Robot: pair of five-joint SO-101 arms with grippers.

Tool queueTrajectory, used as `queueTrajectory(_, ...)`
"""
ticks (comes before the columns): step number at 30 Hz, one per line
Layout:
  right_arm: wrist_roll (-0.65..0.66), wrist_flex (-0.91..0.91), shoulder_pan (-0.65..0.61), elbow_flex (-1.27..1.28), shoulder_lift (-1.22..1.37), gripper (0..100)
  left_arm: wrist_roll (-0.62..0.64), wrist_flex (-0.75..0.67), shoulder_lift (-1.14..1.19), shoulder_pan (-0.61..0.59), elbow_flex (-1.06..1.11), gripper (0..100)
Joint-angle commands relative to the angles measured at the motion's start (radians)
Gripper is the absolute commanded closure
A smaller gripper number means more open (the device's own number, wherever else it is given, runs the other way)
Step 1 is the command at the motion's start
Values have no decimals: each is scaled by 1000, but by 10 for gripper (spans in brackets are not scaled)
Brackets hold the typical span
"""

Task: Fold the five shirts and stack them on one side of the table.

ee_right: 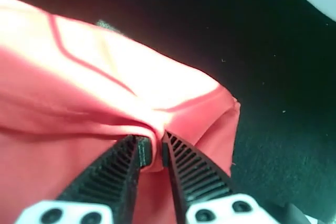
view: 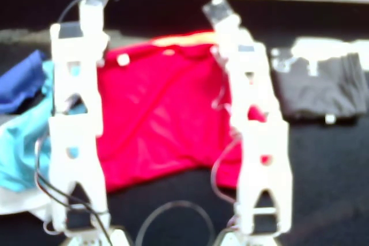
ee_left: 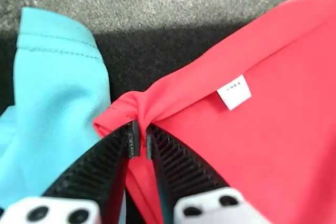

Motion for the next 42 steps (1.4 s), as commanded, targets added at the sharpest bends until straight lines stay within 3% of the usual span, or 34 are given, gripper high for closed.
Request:
queueTrajectory(1,-117,91,38,-124,-119,992,-3,184,-18,30,-202,991)
queueTrajectory(5,-186,271,67,-213,-156,992,0,269,-33,36,-308,992)
queueTrajectory(8,-186,435,79,-288,-177,992,20,272,-124,28,-226,992)
queueTrajectory(19,-184,974,73,-625,-200,992,48,265,-730,31,636,991)
queueTrajectory(26,-186,986,91,-621,-213,992,46,265,-969,82,944,991)
queueTrajectory(29,-189,986,94,-483,-308,992,46,265,-1056,85,1049,991)
queueTrajectory(35,-187,975,79,166,-705,992,41,186,-1193,81,1279,991)
queueTrajectory(42,-183,760,127,874,-1086,992,41,87,-1280,81,1526,991)
